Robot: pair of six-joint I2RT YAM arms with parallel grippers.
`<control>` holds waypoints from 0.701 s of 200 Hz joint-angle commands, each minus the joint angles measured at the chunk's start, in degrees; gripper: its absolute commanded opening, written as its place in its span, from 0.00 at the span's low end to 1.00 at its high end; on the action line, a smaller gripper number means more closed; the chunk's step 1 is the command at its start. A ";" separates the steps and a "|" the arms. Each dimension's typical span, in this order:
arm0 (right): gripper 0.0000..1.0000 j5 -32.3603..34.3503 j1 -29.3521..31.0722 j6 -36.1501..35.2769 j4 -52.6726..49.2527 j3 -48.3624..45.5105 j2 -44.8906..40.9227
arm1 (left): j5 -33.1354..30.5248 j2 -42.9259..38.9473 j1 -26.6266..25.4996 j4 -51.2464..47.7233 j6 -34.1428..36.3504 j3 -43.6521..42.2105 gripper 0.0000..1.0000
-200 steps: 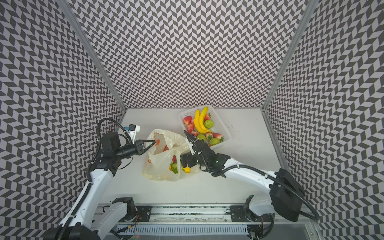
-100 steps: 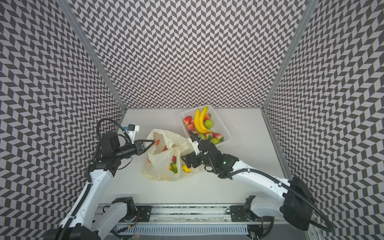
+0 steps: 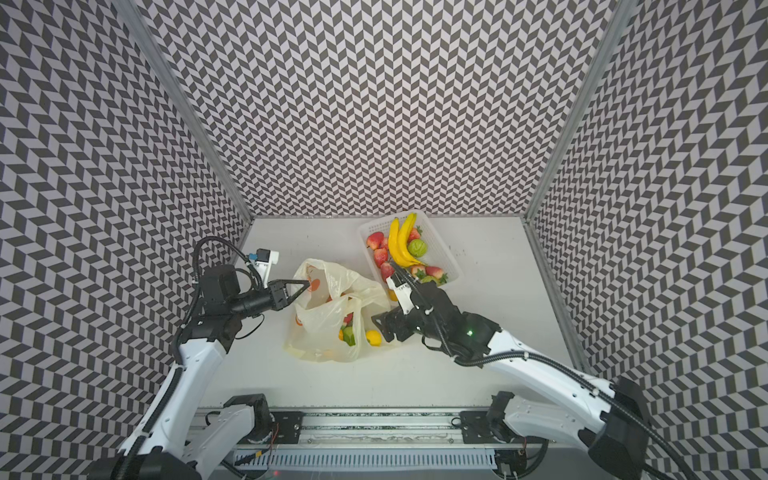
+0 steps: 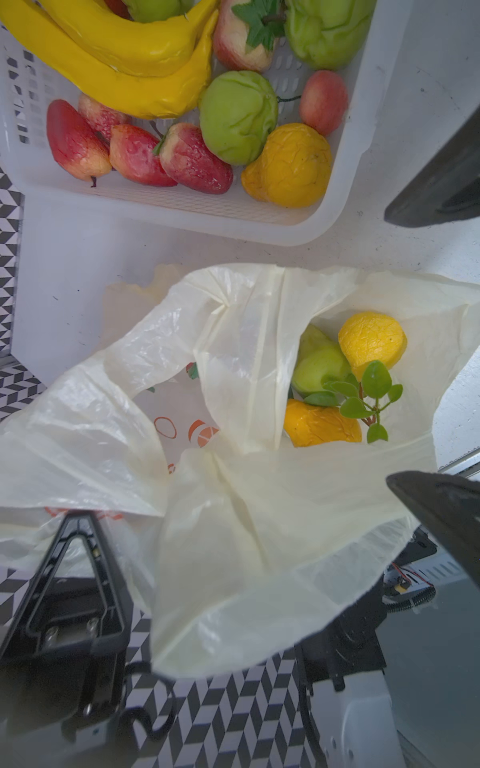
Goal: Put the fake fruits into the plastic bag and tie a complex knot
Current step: 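Withdraw the right gripper from the bag back over the basket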
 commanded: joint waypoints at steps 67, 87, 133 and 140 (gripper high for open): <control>0.90 2.36 -8.04 -5.22 -11.80 10.25 0.44 | -0.86 -0.04 0.41 -1.09 2.34 1.51 0.00; 0.90 0.74 -11.86 -7.21 -14.24 12.29 2.30 | -1.20 -0.06 0.44 -1.64 2.95 1.68 0.00; 0.89 -0.86 -16.47 -9.65 -19.10 18.34 10.22 | -5.38 0.23 0.58 -5.56 6.31 3.37 0.00; 0.89 -0.96 -16.97 -9.97 -19.21 18.91 11.54 | -5.42 0.23 0.63 -5.83 6.56 3.52 0.00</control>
